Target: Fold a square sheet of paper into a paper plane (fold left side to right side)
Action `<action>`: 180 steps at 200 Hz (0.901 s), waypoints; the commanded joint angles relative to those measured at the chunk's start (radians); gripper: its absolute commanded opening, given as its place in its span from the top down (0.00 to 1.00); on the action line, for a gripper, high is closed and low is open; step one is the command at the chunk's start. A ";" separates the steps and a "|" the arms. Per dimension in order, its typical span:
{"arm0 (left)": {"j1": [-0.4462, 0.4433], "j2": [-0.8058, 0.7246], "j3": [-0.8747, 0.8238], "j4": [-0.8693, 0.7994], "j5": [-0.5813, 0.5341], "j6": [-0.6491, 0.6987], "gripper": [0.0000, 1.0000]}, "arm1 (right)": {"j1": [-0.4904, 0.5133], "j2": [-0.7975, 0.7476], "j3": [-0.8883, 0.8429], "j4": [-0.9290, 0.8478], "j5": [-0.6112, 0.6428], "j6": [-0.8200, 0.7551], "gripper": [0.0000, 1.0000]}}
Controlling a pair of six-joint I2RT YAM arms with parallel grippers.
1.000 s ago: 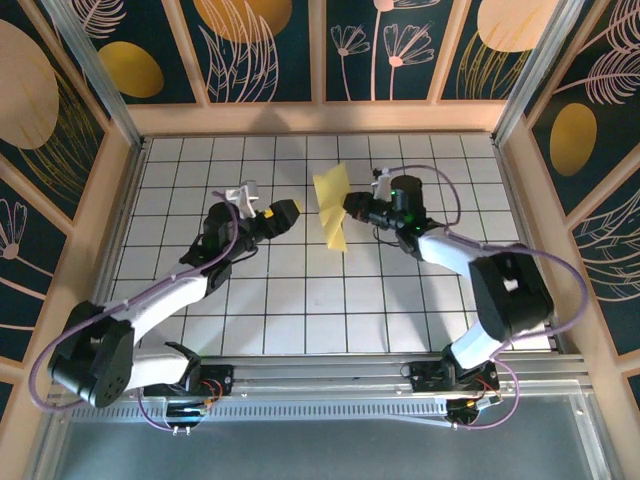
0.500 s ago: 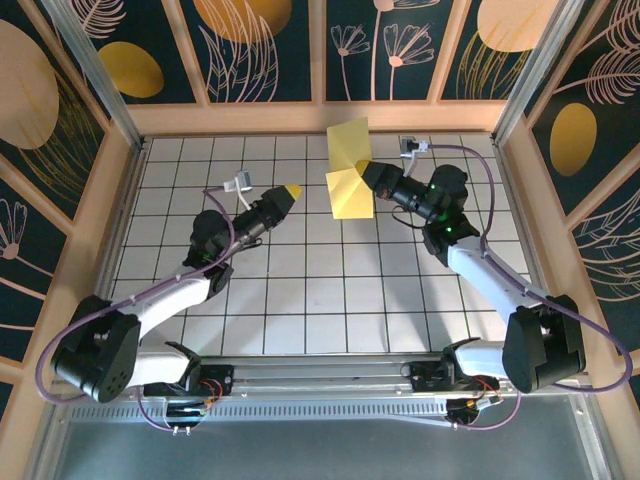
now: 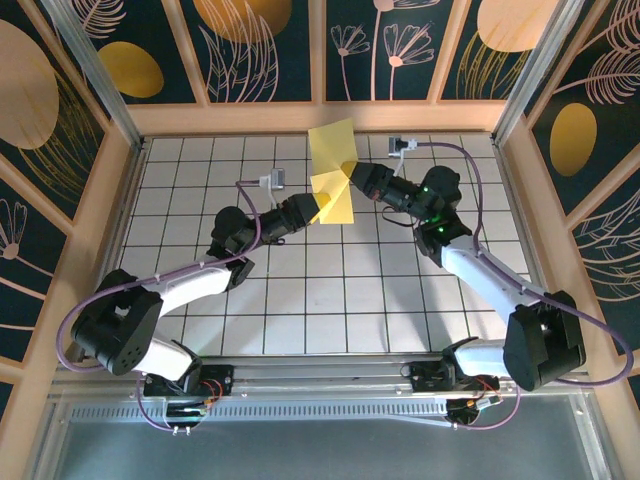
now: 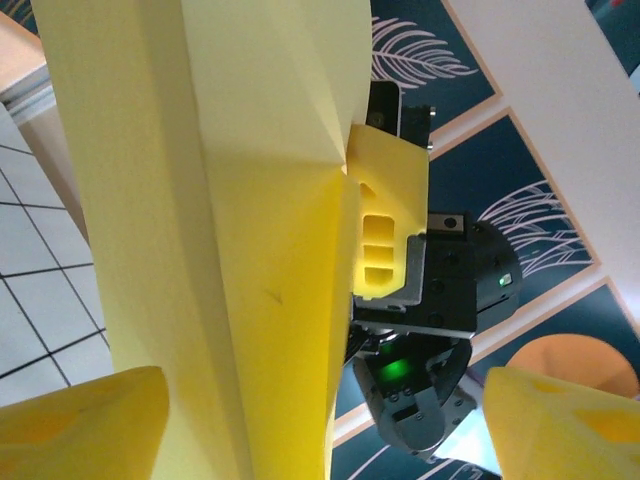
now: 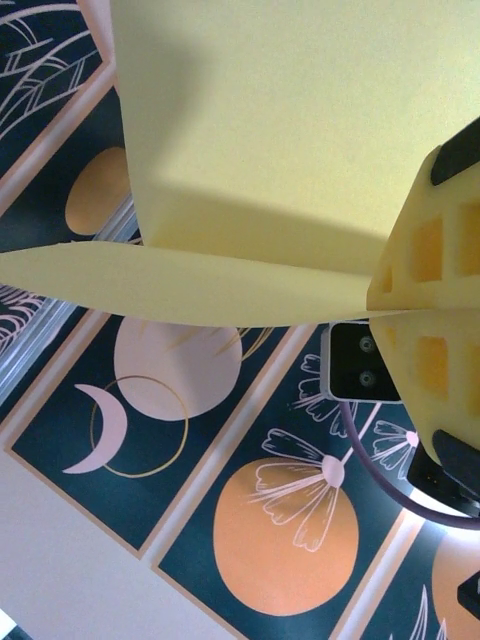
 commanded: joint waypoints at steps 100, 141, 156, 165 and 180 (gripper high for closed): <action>-0.004 -0.033 0.014 -0.052 -0.010 0.073 0.85 | 0.014 -0.001 0.002 0.038 -0.007 0.003 0.91; -0.003 -0.101 0.037 -0.262 -0.029 0.194 0.99 | 0.012 -0.053 0.012 -0.127 0.051 -0.126 0.76; -0.003 -0.130 0.061 -0.403 -0.045 0.271 1.00 | 0.012 -0.085 0.019 -0.245 0.115 -0.214 0.68; -0.003 -0.147 0.080 -0.496 -0.056 0.325 1.00 | 0.011 -0.106 0.024 -0.324 0.168 -0.276 0.64; -0.003 -0.161 0.144 -0.723 -0.103 0.430 1.00 | 0.010 -0.138 0.030 -0.457 0.275 -0.382 0.56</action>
